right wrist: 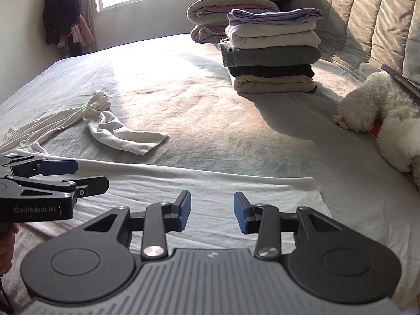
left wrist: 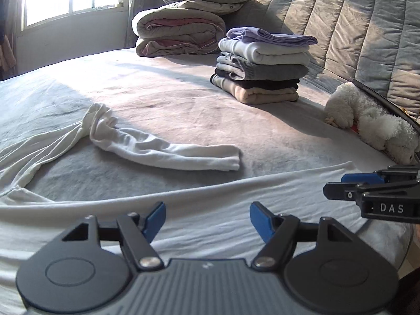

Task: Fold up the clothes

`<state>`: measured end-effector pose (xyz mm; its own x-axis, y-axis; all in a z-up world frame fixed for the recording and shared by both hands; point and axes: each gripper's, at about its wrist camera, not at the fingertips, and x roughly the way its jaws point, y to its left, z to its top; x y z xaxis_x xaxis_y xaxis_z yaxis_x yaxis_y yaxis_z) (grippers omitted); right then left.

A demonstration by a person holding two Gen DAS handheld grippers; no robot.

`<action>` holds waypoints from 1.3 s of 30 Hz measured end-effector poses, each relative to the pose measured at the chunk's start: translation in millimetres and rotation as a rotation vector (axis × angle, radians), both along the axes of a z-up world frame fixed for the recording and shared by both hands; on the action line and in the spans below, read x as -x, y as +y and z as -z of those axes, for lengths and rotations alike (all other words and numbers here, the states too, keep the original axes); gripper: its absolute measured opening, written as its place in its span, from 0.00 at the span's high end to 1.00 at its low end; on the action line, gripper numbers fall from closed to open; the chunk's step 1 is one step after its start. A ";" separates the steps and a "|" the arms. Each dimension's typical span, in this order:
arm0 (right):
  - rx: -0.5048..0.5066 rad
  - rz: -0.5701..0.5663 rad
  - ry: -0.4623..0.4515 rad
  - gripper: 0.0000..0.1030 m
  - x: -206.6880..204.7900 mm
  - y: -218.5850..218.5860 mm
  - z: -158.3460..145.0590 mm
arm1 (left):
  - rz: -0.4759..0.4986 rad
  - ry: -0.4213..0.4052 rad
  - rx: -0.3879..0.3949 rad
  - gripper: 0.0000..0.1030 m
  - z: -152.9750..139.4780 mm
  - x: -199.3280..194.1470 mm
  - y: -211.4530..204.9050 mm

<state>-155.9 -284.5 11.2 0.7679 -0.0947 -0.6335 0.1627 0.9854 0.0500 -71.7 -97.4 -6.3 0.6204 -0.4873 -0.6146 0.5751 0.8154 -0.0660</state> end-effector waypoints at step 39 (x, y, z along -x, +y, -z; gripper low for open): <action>0.161 -0.789 -0.040 0.53 -28.0 213.2 27.1 | -0.867 0.006 0.280 0.53 20.8 -7.0 348.7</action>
